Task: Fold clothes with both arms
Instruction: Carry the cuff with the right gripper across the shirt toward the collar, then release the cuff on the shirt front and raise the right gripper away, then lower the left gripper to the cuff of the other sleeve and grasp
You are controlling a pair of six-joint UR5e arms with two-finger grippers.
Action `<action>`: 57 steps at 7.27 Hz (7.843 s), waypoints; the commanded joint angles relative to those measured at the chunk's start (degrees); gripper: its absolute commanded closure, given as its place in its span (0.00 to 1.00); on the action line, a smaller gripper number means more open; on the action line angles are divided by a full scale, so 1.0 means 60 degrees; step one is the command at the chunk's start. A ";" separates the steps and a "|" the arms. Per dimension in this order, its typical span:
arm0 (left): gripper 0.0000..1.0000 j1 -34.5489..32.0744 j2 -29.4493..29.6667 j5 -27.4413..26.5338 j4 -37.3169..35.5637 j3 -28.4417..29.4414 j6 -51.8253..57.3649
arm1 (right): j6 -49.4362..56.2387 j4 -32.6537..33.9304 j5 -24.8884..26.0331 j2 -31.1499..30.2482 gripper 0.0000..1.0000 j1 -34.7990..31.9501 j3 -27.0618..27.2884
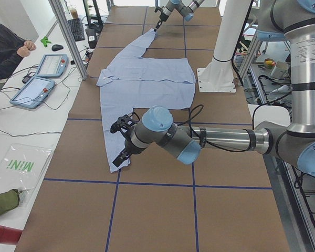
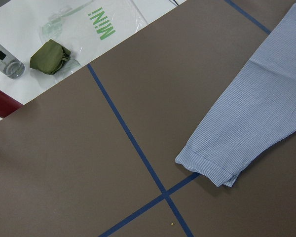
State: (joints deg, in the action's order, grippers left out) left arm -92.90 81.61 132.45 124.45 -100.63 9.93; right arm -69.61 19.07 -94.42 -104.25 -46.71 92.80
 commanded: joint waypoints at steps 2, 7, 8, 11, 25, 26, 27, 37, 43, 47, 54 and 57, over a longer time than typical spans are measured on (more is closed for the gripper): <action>0.00 0.0000 0.0007 0.0000 0.0000 -0.0001 0.0000 | 0.0016 0.1128 -0.0290 0.1776 1.00 -0.0360 0.1365; 0.00 0.0000 -0.0008 0.0000 0.0000 -0.0015 0.0000 | -0.0582 0.4260 0.1796 0.7683 1.00 0.1582 0.0679; 0.00 0.0000 0.0007 0.0000 0.0000 -0.0015 0.0000 | -0.0875 0.4307 0.2690 0.8315 1.00 0.2067 0.0212; 0.00 0.0000 -0.0008 0.0000 0.0015 0.0014 0.0000 | -0.0922 0.4308 0.4147 0.9873 1.00 0.3342 -0.1680; 0.00 0.0000 0.0036 0.0000 0.0014 0.0218 -0.0015 | -0.0893 1.1843 0.3988 1.4079 0.00 0.3436 -0.4613; 0.00 0.0000 0.0036 -0.0014 0.0261 0.0306 -0.0015 | -0.0849 1.2533 0.3031 1.3992 0.00 0.2825 -0.4554; 0.00 0.0058 0.0036 0.0000 0.1221 0.0611 -0.0015 | -0.0414 1.2642 0.0948 1.3730 0.00 0.1920 -0.4394; 0.03 0.3478 0.1352 -0.2072 0.8676 0.5838 -0.8235 | 0.9698 1.0920 -0.5723 0.4604 0.00 -0.4401 0.2067; 0.25 0.5082 0.1721 -0.3441 0.9478 0.6679 -1.0078 | 0.9610 1.0900 -0.5665 0.4616 0.00 -0.4388 0.2067; 0.28 0.5405 0.2494 -0.3618 0.9463 0.7466 -1.0078 | 0.9610 1.0870 -0.5636 0.4616 0.00 -0.4388 0.2067; 1.00 0.5405 0.2161 -0.3559 0.9783 0.7353 -0.9961 | 0.9595 1.0870 -0.5636 0.4601 0.00 -0.4388 0.2097; 1.00 0.5391 0.1970 -0.2599 0.9567 0.6522 -0.9975 | 0.9566 1.0870 -0.5636 0.4586 0.00 -0.4388 0.2097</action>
State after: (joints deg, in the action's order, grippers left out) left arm -60.49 93.77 113.22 182.63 -58.82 -49.80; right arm -12.08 84.29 -128.23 -76.69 -73.04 105.38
